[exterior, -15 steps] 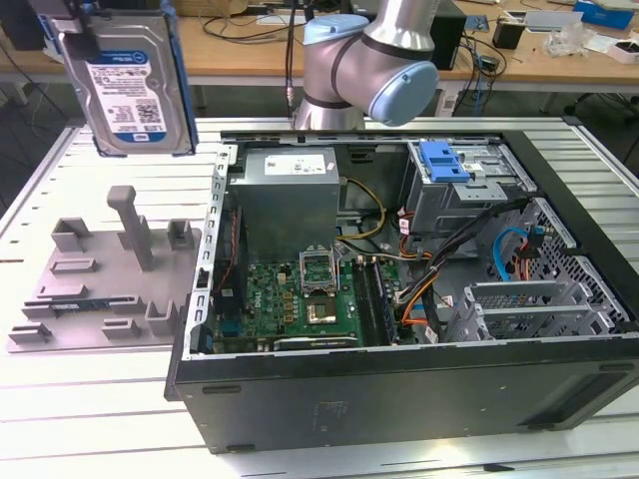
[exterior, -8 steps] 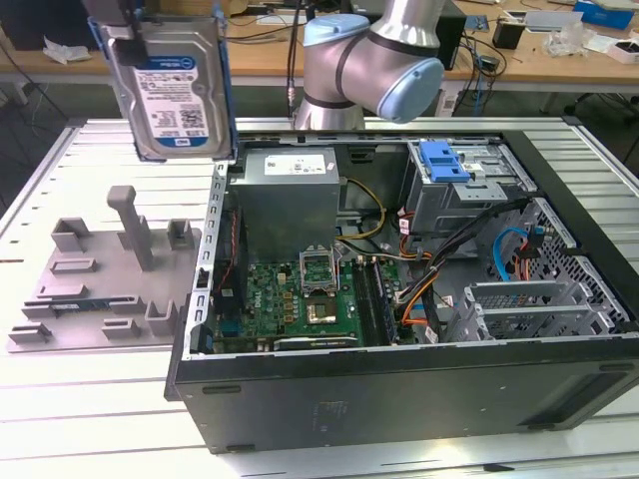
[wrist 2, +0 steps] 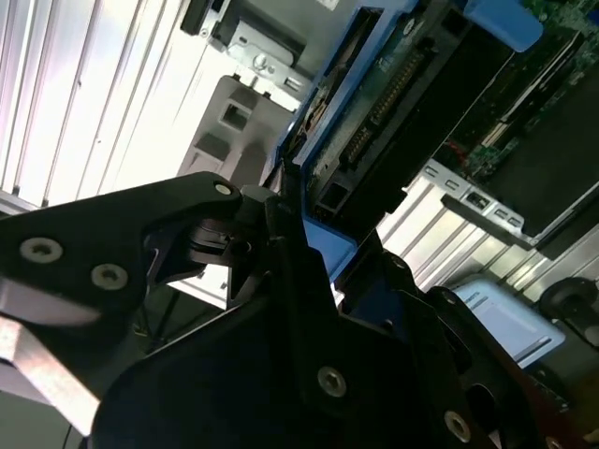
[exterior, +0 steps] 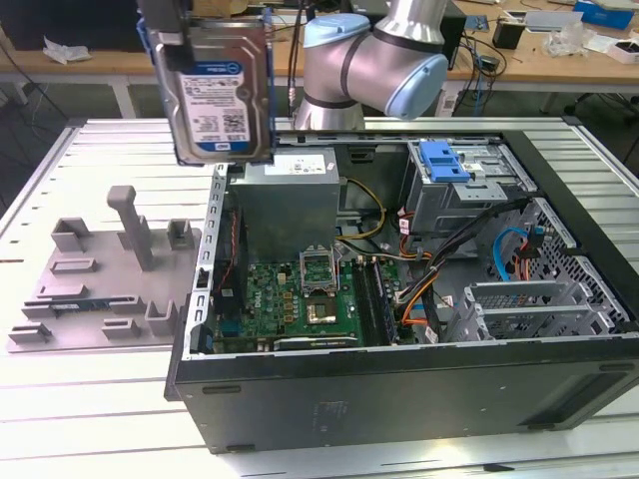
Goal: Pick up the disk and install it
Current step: 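Pick up the disk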
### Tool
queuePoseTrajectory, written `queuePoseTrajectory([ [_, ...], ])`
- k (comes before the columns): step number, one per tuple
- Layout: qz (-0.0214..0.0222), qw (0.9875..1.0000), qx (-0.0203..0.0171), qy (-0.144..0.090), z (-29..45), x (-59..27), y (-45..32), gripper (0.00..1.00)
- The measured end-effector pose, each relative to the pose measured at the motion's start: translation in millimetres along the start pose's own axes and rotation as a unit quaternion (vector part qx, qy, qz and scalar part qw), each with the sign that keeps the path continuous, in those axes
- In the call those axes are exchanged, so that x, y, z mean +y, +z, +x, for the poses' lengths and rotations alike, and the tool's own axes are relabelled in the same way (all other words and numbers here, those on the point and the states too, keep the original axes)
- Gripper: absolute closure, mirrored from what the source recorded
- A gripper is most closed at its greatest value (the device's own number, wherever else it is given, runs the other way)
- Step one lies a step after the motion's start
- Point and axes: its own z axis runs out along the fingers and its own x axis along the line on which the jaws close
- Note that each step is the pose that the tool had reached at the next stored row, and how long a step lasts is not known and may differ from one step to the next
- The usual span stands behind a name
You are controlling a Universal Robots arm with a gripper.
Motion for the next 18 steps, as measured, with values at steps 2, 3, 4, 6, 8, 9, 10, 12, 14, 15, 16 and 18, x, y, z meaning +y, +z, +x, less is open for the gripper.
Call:
queuePoseTrajectory([
  [2, 0.0, 1.0, -0.0016, 0.0, 2.6, -7.9, -0.2, 0.63],
  [3, 0.0001, 1.0, -0.0023, 0.0, 3.9, -11.9, -0.4, 0.63],
  [4, 0.0001, 1.0, -0.0034, 0.0, 5.7, -17.6, -0.5, 0.63],
  [6, 0.0001, 1.0, -0.0054, 0.0, 8.8, -27.7, -0.9, 0.63],
  [8, 0.0003, 1.0, -0.0078, 0.0, 12.4, -39.1, -1.1, 0.63],
  [9, 0.0002, 1.0, -0.0088, 0.0, 13.9, -44.1, -1.3, 0.63],
  [10, 0.0002, 1.0, -0.0098, 0.0, 15.7, -49.8, -1.6, 0.63],
  [12, 0.0001, 0.9999, -0.0116, 0.0, 18.4, -58.8, -1.9, 0.63],
  [14, 0.0003, 0.9999, -0.0145, 0.0, 22.9, -73.2, -2.3, 0.63],
  [15, 0.0003, 0.9999, -0.0162, 0.0, 25.5, -81.5, -2.6, 0.63],
  [16, 0.0003, 0.9999, -0.0173, 0.0, 27.2, -87.0, -2.7, 0.63],
  [18, 0.0004, 0.9998, -0.0198, 0.0, 31.5, -100.6, -3.2, 0.63],
])
